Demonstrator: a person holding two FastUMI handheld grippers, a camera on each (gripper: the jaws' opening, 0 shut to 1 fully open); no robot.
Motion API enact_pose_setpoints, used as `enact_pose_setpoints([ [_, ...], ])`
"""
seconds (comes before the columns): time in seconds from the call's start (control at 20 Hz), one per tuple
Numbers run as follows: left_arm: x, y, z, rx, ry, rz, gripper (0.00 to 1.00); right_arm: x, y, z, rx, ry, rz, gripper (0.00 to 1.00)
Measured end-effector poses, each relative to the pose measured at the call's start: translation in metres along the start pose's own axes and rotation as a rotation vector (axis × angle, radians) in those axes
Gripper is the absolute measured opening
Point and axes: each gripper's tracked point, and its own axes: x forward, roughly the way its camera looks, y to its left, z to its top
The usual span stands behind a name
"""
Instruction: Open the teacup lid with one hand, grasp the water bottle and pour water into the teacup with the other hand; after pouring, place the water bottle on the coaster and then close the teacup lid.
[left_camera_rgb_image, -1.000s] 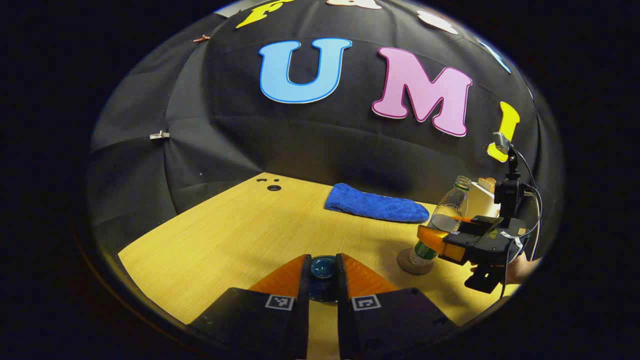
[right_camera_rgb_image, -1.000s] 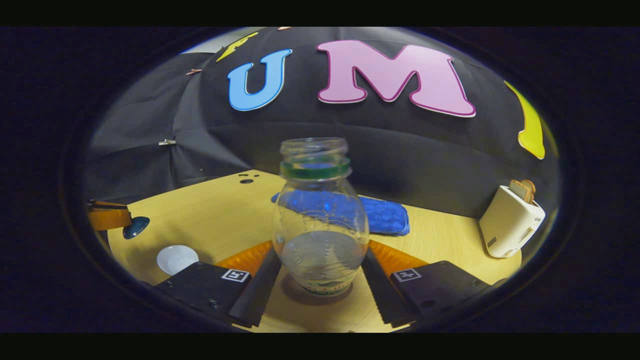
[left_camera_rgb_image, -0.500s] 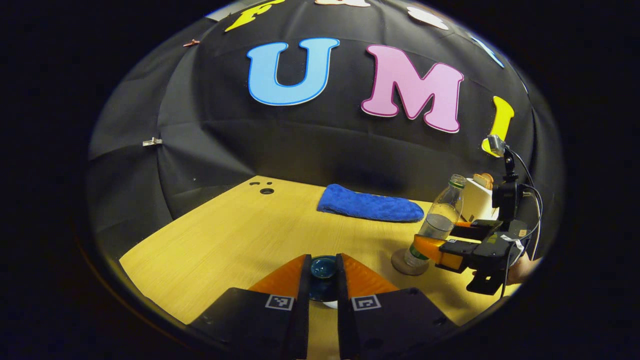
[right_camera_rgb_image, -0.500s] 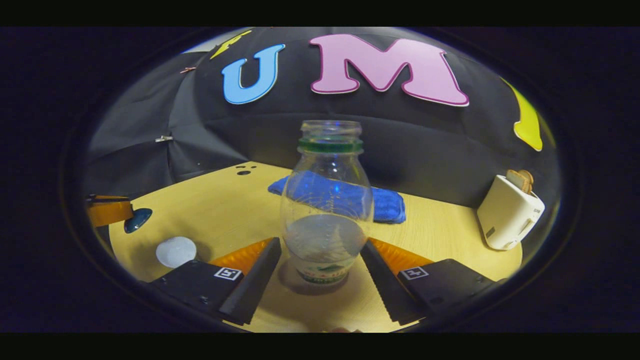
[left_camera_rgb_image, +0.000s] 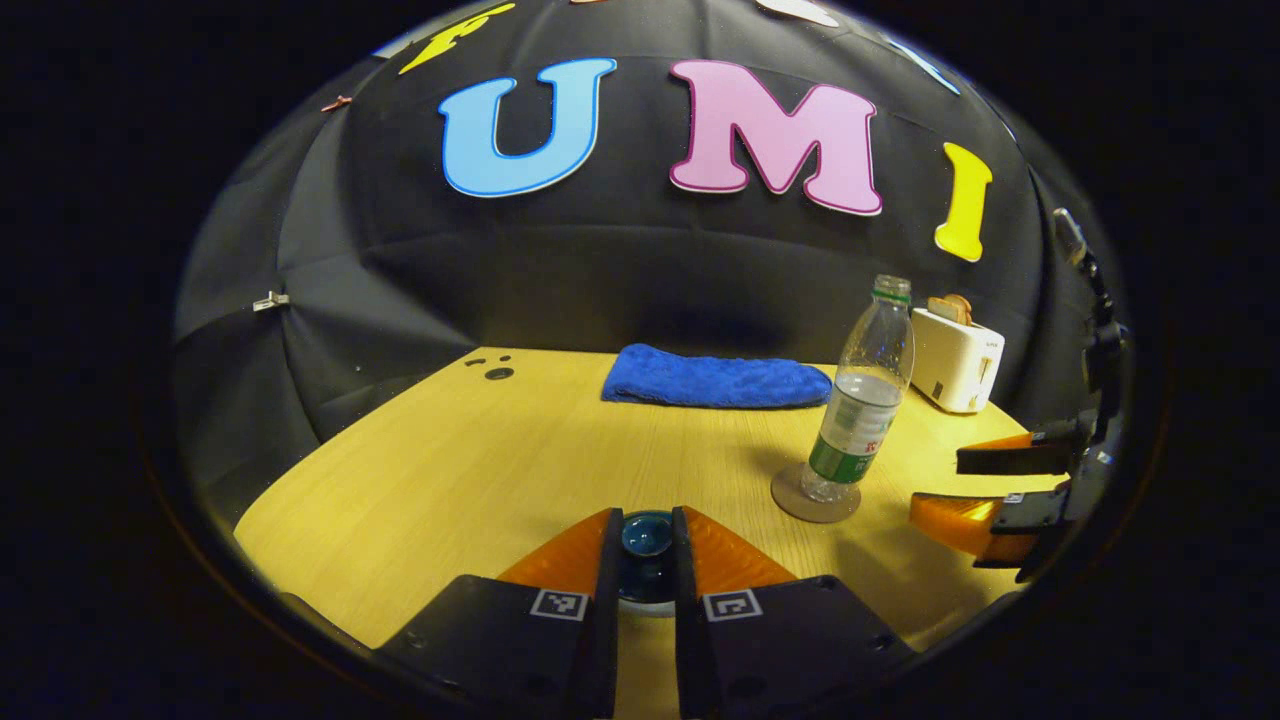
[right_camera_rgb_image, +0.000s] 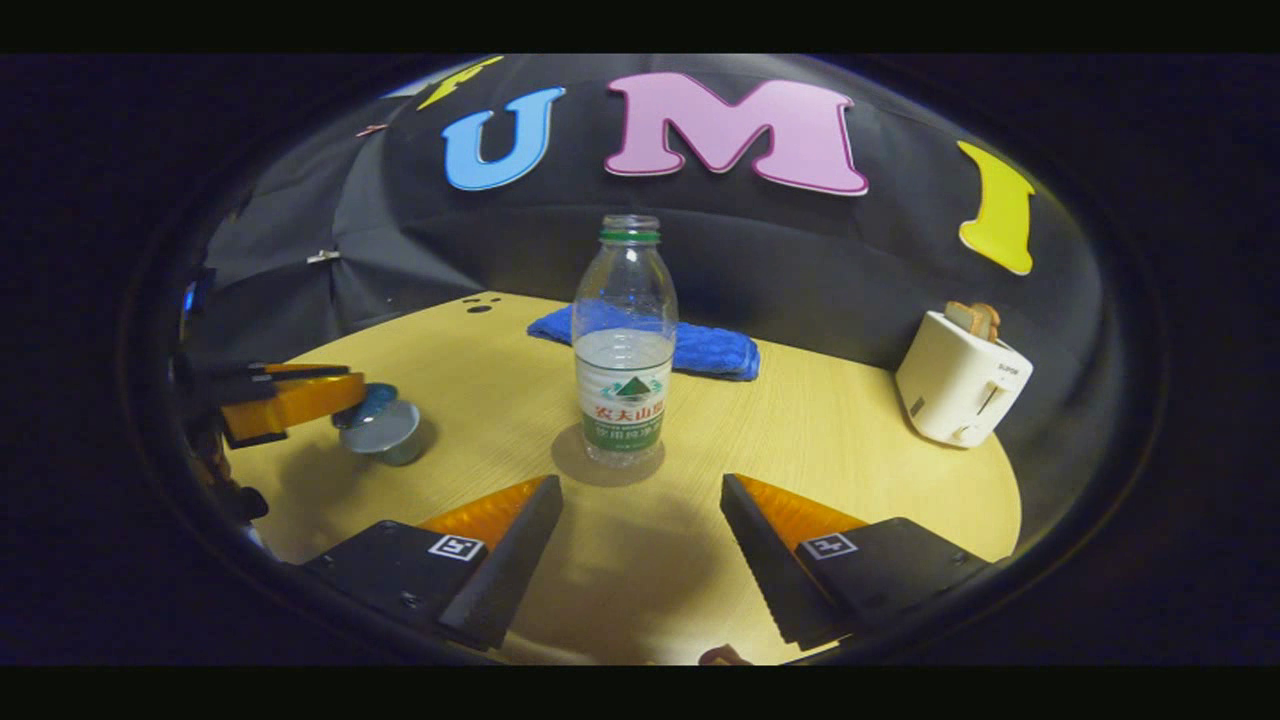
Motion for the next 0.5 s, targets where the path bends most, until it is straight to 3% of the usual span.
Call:
enact_pose_setpoints([
  [0.2, 0.009, 0.0, -0.011, 0.012, 0.009, 0.008, 0.28, -0.01, 0.03, -0.01, 0.007, 0.046, 0.091, 0.99],
  [0.4, 0.013, 0.0, -0.012, 0.016, 0.009, 0.002, 0.32, -0.011, 0.042, -0.007, 0.003, 0.039, 0.112, 0.97],
  [0.45, 0.013, 0.0, -0.012, 0.027, 0.01, 0.005, 0.25, -0.01, 0.043, -0.006, 0.013, 0.04, 0.115, 0.97],
  [0.5, 0.012, 0.0, -0.013, 0.032, 0.014, 0.006, 0.29, -0.01, 0.045, -0.005, 0.023, 0.043, 0.117, 0.99],
])
